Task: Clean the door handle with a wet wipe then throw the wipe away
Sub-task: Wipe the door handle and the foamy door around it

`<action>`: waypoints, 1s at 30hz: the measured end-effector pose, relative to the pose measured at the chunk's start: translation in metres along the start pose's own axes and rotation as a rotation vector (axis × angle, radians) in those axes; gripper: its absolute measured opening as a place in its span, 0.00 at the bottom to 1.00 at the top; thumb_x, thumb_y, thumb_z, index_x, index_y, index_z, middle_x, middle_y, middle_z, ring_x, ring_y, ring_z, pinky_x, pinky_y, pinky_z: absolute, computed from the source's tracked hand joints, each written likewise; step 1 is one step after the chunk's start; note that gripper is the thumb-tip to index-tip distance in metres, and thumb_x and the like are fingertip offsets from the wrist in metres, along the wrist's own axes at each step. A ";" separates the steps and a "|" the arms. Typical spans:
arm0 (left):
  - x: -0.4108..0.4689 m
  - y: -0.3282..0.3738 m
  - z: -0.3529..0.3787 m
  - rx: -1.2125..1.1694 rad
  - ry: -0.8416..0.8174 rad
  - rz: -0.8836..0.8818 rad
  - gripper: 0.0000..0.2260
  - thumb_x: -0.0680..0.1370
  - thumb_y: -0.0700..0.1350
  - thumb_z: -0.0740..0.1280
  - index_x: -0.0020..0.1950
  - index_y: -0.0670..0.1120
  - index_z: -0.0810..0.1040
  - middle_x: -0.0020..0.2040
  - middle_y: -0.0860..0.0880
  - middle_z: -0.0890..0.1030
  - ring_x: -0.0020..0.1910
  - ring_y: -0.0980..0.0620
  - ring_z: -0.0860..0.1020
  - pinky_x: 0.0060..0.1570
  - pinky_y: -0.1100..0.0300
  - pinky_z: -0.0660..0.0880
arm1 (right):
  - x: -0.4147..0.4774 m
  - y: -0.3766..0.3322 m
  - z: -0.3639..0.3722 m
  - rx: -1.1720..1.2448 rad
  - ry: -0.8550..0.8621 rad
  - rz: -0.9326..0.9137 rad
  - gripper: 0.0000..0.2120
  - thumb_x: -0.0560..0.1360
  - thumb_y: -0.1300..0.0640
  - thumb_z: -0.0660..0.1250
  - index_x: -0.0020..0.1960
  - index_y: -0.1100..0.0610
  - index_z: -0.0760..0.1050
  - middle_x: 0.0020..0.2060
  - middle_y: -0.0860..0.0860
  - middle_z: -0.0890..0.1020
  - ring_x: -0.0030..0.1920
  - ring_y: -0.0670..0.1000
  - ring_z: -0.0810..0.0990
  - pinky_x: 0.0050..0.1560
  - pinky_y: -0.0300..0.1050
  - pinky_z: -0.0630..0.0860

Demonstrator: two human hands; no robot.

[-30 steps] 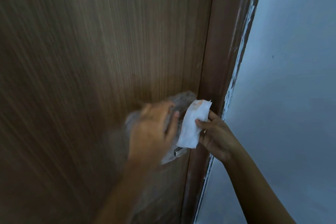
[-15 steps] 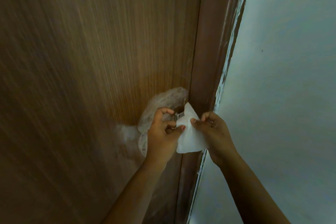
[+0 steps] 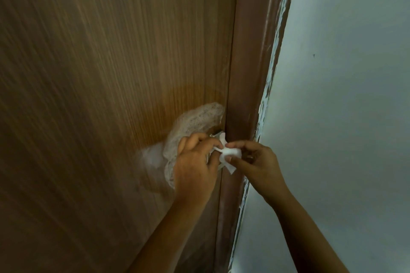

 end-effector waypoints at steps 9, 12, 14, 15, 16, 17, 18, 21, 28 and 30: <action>-0.016 -0.024 0.036 -0.670 -0.197 -0.569 0.08 0.80 0.39 0.66 0.48 0.52 0.79 0.41 0.46 0.83 0.34 0.52 0.80 0.32 0.57 0.77 | -0.009 -0.029 -0.012 -0.206 0.296 -0.338 0.07 0.67 0.67 0.73 0.41 0.57 0.80 0.46 0.48 0.78 0.46 0.41 0.77 0.42 0.25 0.73; -0.030 -0.028 0.054 -1.017 -0.269 -0.946 0.07 0.81 0.43 0.62 0.52 0.51 0.80 0.49 0.43 0.84 0.44 0.46 0.83 0.44 0.49 0.80 | -0.011 -0.022 -0.004 -0.082 0.203 -0.323 0.10 0.68 0.70 0.71 0.42 0.56 0.81 0.47 0.46 0.80 0.51 0.40 0.79 0.47 0.30 0.76; -0.031 -0.031 0.055 -1.120 -0.237 -1.017 0.09 0.82 0.45 0.61 0.56 0.47 0.79 0.51 0.44 0.85 0.47 0.48 0.84 0.48 0.49 0.81 | -0.010 -0.013 0.000 -0.027 0.108 -0.263 0.10 0.67 0.68 0.72 0.44 0.56 0.82 0.48 0.47 0.82 0.53 0.41 0.79 0.53 0.34 0.76; -0.030 -0.032 0.054 -1.169 -0.217 -1.026 0.10 0.81 0.46 0.61 0.56 0.46 0.80 0.50 0.45 0.85 0.47 0.50 0.84 0.46 0.51 0.82 | -0.009 -0.006 0.002 0.034 0.046 -0.206 0.10 0.68 0.68 0.72 0.46 0.56 0.82 0.49 0.48 0.83 0.54 0.42 0.80 0.55 0.38 0.76; -0.029 -0.032 0.053 -1.208 -0.211 -1.020 0.10 0.81 0.46 0.62 0.55 0.46 0.80 0.50 0.46 0.85 0.46 0.52 0.84 0.42 0.55 0.82 | -0.009 0.000 0.004 0.126 -0.016 -0.140 0.10 0.69 0.67 0.71 0.48 0.56 0.83 0.51 0.49 0.83 0.55 0.45 0.80 0.55 0.40 0.77; -0.029 -0.031 0.053 -1.227 -0.216 -1.003 0.09 0.79 0.46 0.64 0.54 0.46 0.81 0.49 0.46 0.85 0.44 0.53 0.84 0.38 0.58 0.81 | -0.010 0.005 0.004 0.228 -0.063 -0.074 0.10 0.71 0.66 0.69 0.50 0.56 0.82 0.51 0.49 0.84 0.56 0.47 0.80 0.54 0.41 0.78; -0.028 -0.029 0.052 -1.234 -0.228 -0.988 0.09 0.76 0.47 0.66 0.53 0.45 0.81 0.49 0.45 0.85 0.44 0.53 0.84 0.37 0.60 0.80 | -0.010 0.010 0.004 0.304 -0.082 -0.021 0.10 0.72 0.64 0.68 0.51 0.55 0.82 0.52 0.49 0.84 0.56 0.49 0.80 0.53 0.42 0.78; -0.031 -0.024 0.056 -1.282 -0.265 -0.981 0.19 0.68 0.50 0.71 0.56 0.43 0.80 0.51 0.43 0.84 0.45 0.51 0.84 0.37 0.60 0.79 | -0.008 0.015 -0.004 0.342 0.016 0.038 0.09 0.74 0.63 0.67 0.51 0.53 0.81 0.49 0.51 0.83 0.52 0.54 0.81 0.49 0.46 0.80; -0.035 -0.026 0.062 -1.285 -0.271 -1.047 0.14 0.74 0.38 0.69 0.58 0.45 0.76 0.56 0.43 0.82 0.47 0.50 0.84 0.39 0.60 0.81 | 0.004 0.023 -0.006 0.418 -0.042 0.210 0.16 0.73 0.60 0.67 0.60 0.49 0.75 0.54 0.45 0.82 0.55 0.48 0.81 0.53 0.45 0.80; -0.035 -0.028 0.063 -1.269 -0.332 -1.056 0.10 0.79 0.37 0.64 0.58 0.45 0.75 0.56 0.44 0.81 0.45 0.51 0.84 0.38 0.60 0.81 | 0.006 0.022 -0.002 0.495 -0.136 0.248 0.13 0.74 0.60 0.65 0.58 0.50 0.77 0.53 0.48 0.84 0.55 0.49 0.82 0.52 0.44 0.80</action>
Point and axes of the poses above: each hand's wrist, its own x-axis towards the middle knuckle, its own z-axis out of the palm, y = z × x, the point moved 7 cm from there along x, towards the middle knuckle
